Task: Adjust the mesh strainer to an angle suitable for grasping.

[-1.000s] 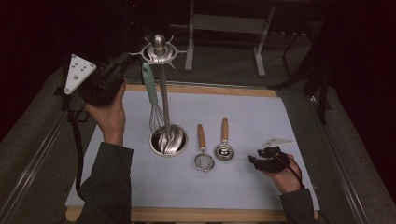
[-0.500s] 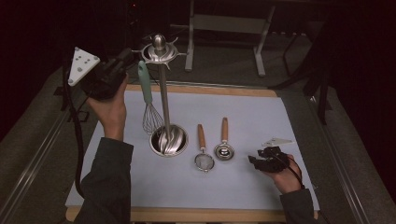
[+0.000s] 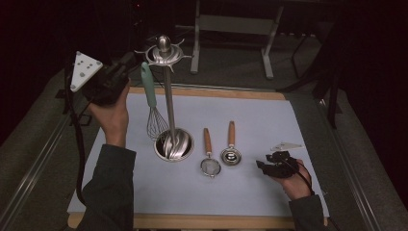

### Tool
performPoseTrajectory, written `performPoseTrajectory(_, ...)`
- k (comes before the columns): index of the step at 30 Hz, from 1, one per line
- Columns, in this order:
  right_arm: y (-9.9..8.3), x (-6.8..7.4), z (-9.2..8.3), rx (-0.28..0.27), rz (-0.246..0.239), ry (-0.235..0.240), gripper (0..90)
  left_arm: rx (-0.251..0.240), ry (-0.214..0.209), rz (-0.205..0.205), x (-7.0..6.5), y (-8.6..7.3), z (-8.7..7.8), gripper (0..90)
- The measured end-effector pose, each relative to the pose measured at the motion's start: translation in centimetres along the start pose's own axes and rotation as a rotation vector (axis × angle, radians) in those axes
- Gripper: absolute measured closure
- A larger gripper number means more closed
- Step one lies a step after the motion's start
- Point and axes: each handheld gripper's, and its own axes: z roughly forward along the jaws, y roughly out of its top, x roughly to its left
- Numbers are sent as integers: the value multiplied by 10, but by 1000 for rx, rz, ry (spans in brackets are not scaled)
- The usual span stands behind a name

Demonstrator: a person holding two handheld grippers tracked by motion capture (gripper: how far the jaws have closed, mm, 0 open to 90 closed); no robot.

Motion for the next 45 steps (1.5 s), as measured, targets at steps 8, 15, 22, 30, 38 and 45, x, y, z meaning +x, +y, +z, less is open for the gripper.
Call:
performPoseTrajectory(8,1,6,3,12,-11,9,500,91,-56,-46,15,-30,-16,876)
performPoseTrajectory(15,4,12,6,17,-6,24,511,208,-70,-25,17,-65,-23,862)
performPoseTrajectory(22,7,21,9,12,-10,-5,557,328,-55,-66,17,-129,-40,849)
performPoseTrajectory(30,13,34,17,-2,-13,5,568,481,-18,-79,20,-193,-55,831)
performPoseTrajectory(38,27,48,24,-31,-17,43,574,588,-16,-131,20,-236,-60,810)
performPoseTrajectory(45,52,63,40,-51,1,122,581,643,-10,-137,24,-253,-55,799)
